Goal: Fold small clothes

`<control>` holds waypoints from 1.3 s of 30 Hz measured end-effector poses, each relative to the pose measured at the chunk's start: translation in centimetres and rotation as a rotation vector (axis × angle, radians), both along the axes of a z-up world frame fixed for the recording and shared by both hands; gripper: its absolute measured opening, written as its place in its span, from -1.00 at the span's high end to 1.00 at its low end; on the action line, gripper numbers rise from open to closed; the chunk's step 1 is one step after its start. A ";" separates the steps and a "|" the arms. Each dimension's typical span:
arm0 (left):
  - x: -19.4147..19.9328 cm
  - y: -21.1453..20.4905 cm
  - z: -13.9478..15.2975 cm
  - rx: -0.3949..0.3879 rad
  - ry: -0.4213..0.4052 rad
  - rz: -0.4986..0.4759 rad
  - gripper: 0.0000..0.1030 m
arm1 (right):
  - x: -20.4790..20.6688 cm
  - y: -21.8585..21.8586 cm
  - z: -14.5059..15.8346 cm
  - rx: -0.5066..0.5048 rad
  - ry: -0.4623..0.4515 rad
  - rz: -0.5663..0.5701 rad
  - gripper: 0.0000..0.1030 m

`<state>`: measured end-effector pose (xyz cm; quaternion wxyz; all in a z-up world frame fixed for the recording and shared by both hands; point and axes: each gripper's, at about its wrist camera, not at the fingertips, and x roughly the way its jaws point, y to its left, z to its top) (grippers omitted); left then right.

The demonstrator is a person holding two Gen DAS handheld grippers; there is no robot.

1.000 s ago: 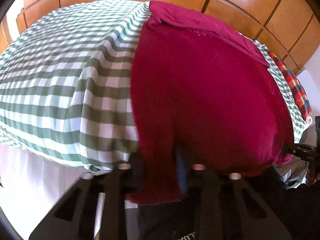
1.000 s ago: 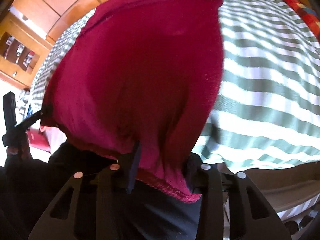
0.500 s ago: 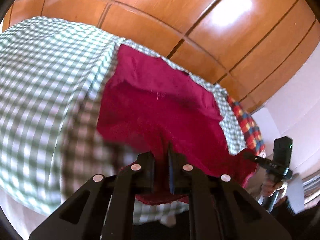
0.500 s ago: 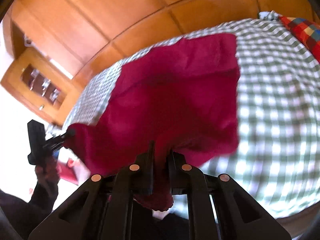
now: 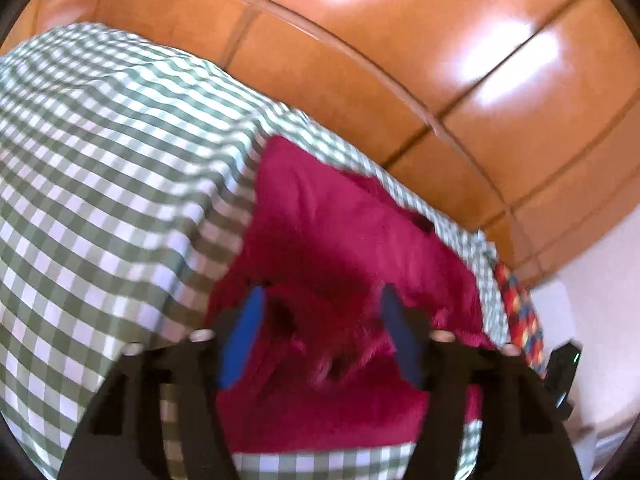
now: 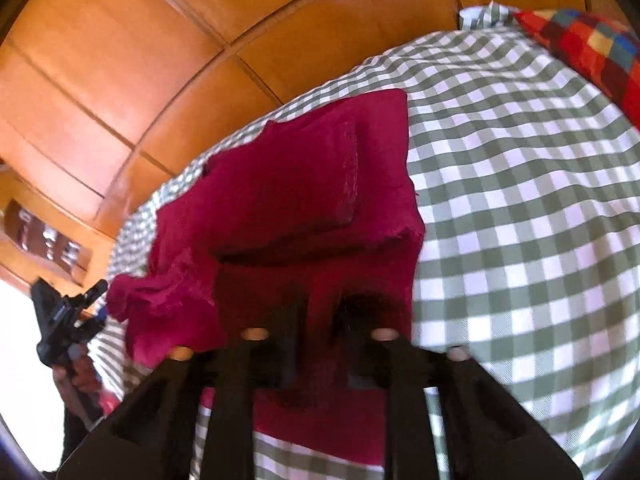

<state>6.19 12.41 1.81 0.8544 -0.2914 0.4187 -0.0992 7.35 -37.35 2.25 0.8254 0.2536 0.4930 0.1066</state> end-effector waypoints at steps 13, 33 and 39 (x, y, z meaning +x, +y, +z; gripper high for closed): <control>-6.6 -0.6 -5.4 0.203 0.075 -0.147 0.05 | -7.6 -1.6 -0.4 -0.019 0.006 0.028 -0.50; -14.4 -2.1 -5.4 0.152 0.105 -0.230 0.79 | -12.1 -2.3 -0.7 -0.205 0.060 0.119 0.64; -17.0 -1.9 -5.5 0.167 0.101 -0.224 0.51 | -14.6 -3.1 -0.5 -0.183 0.087 0.129 0.39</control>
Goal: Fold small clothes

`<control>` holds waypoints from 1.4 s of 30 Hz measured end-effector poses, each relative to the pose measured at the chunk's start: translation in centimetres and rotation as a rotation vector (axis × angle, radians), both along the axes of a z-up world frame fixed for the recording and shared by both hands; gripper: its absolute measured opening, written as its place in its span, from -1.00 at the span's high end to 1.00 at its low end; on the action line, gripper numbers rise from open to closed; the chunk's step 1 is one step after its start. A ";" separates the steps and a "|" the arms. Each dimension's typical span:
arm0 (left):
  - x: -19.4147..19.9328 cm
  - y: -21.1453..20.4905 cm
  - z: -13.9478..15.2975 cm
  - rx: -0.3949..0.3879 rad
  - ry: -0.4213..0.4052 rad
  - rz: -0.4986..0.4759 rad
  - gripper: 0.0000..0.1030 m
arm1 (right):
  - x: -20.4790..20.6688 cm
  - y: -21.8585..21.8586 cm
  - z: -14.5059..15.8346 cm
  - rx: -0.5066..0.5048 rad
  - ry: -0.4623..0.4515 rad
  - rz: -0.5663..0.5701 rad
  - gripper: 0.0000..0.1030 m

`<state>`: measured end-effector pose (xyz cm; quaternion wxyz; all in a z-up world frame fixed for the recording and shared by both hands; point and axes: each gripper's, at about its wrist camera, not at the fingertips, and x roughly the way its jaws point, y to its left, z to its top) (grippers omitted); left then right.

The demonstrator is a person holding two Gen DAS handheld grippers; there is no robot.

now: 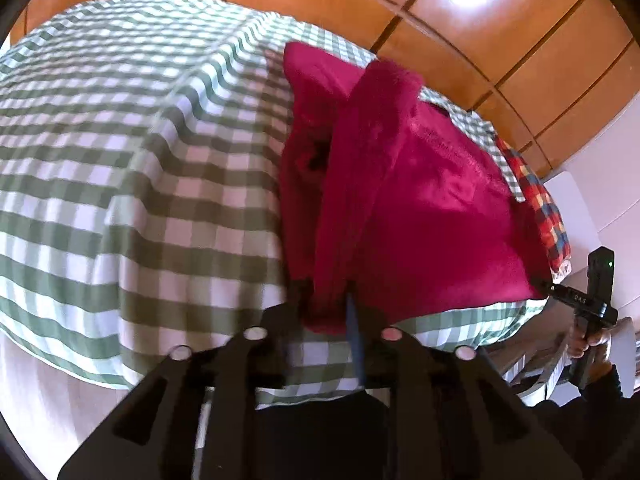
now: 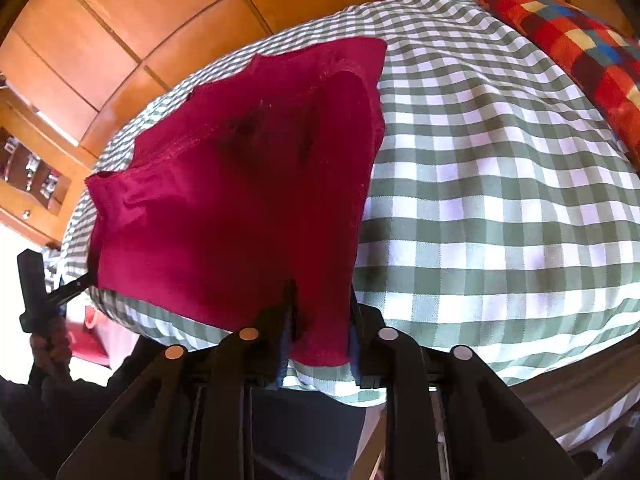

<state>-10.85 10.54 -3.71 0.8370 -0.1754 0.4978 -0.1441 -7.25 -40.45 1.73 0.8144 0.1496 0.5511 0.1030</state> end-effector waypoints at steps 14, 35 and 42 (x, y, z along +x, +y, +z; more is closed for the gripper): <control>8.1 -3.2 3.1 0.321 -0.173 0.003 -0.27 | 7.9 0.3 0.4 -0.149 -0.116 -0.095 0.10; 8.8 -5.3 3.1 0.388 -0.223 -0.062 -0.29 | 9.1 2.5 0.6 -0.249 -0.143 -0.057 0.26; 8.9 -5.5 3.0 0.391 -0.227 -0.069 -0.22 | 9.1 2.8 0.6 -0.282 -0.142 -0.041 0.41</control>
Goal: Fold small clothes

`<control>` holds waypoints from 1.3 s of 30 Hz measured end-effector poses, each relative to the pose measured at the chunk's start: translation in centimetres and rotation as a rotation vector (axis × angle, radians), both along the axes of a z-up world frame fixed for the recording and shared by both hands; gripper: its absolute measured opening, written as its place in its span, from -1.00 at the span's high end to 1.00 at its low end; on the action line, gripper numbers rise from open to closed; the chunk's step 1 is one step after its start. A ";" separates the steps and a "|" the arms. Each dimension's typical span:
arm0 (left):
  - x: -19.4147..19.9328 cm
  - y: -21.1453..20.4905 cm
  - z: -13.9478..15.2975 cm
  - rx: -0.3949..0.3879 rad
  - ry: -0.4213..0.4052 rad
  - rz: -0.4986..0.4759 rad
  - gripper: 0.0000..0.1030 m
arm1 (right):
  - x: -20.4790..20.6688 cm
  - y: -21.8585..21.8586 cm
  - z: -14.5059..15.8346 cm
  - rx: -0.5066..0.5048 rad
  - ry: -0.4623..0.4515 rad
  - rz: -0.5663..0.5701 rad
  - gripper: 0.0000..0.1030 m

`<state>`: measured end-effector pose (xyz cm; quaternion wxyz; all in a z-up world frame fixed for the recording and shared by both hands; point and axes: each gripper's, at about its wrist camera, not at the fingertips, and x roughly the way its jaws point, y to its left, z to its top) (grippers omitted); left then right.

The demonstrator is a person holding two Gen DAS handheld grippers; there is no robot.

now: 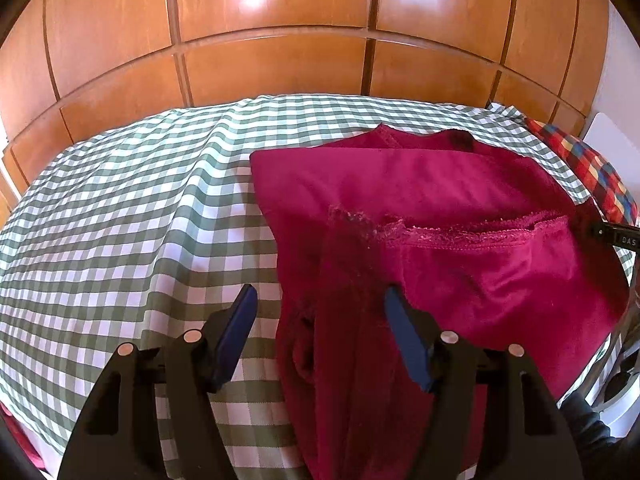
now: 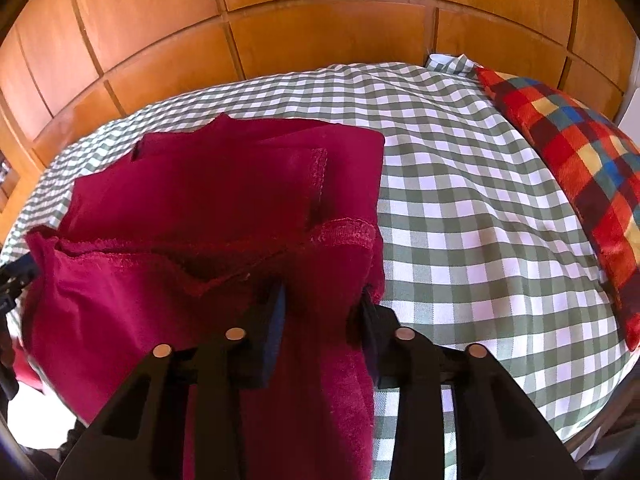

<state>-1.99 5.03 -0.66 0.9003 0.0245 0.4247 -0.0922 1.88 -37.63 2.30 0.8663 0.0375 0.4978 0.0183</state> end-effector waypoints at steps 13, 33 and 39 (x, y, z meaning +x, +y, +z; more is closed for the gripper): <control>-0.2 -0.7 -0.2 -0.030 0.008 -0.024 0.86 | -0.6 0.7 0.3 -0.062 -0.010 0.022 0.72; -0.9 4.3 0.2 -0.302 0.010 0.077 0.13 | -0.7 -1.4 0.7 0.033 -0.038 -0.052 0.04; -1.0 4.4 0.2 -0.276 0.023 0.048 0.49 | -0.2 -0.6 0.8 -0.030 -0.048 -0.042 0.74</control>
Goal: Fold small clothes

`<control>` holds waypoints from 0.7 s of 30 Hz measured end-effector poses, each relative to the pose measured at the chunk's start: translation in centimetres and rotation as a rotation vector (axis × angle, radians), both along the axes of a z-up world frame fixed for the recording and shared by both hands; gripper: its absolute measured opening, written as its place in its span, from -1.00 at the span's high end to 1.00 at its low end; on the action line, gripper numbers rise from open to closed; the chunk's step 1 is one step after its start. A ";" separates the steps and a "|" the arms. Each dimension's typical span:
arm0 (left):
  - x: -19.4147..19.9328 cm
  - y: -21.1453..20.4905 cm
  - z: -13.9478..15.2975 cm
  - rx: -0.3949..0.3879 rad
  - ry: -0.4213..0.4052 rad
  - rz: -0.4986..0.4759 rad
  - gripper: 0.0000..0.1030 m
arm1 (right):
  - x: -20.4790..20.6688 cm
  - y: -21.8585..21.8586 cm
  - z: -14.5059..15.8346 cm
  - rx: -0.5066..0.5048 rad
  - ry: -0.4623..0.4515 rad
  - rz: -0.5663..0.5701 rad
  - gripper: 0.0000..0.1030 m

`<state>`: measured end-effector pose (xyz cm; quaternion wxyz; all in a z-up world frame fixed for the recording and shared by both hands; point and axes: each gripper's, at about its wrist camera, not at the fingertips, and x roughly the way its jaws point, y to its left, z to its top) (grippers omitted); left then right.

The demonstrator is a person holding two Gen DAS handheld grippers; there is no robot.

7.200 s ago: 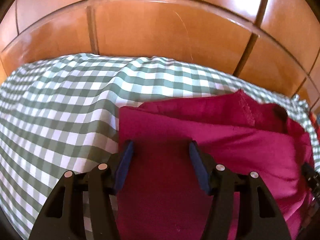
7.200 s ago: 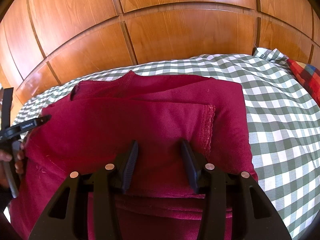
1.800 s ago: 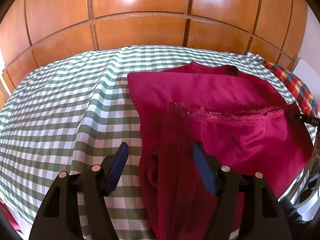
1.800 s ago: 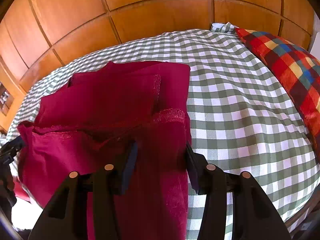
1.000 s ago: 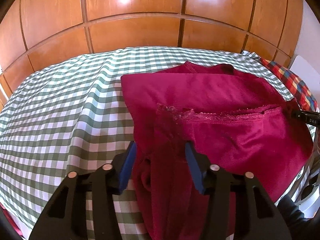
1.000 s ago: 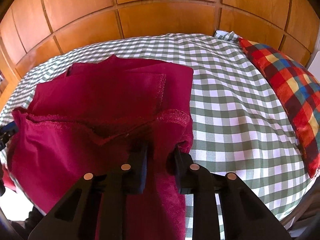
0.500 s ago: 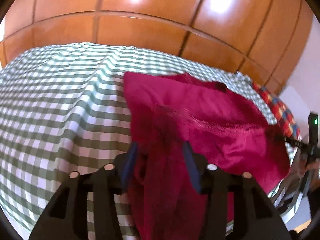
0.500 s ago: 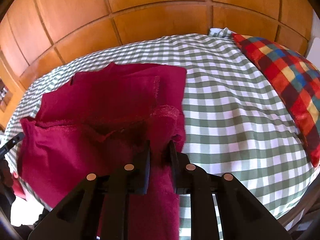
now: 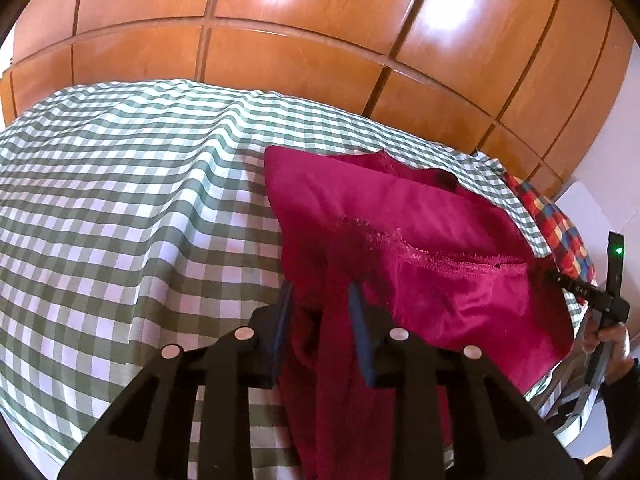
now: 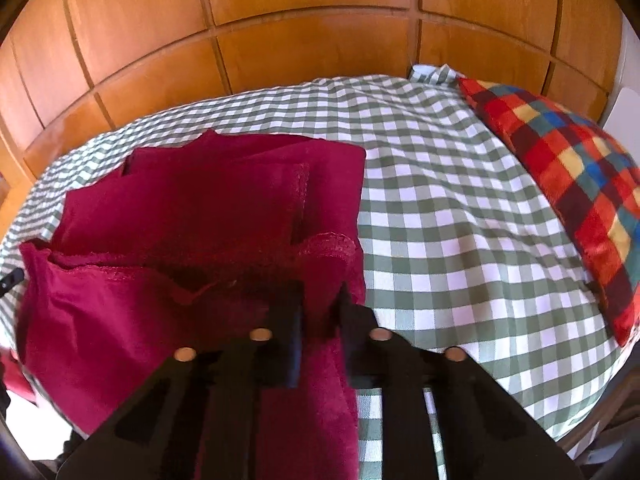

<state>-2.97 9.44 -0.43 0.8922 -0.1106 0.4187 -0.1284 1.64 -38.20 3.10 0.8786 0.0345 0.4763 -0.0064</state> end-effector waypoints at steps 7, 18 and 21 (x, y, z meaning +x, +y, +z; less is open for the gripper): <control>1.5 -1.1 -0.4 -0.028 -0.002 -0.034 -0.26 | -0.6 -0.2 1.1 -0.009 -0.032 -0.006 0.82; 2.7 -1.1 -0.3 -0.137 0.023 -0.084 0.78 | 0.5 -0.8 -0.7 0.063 0.021 -0.019 0.80; 1.3 -0.1 1.5 -0.192 -0.019 -0.073 0.78 | 0.2 -0.8 -0.6 0.077 0.024 -0.003 0.84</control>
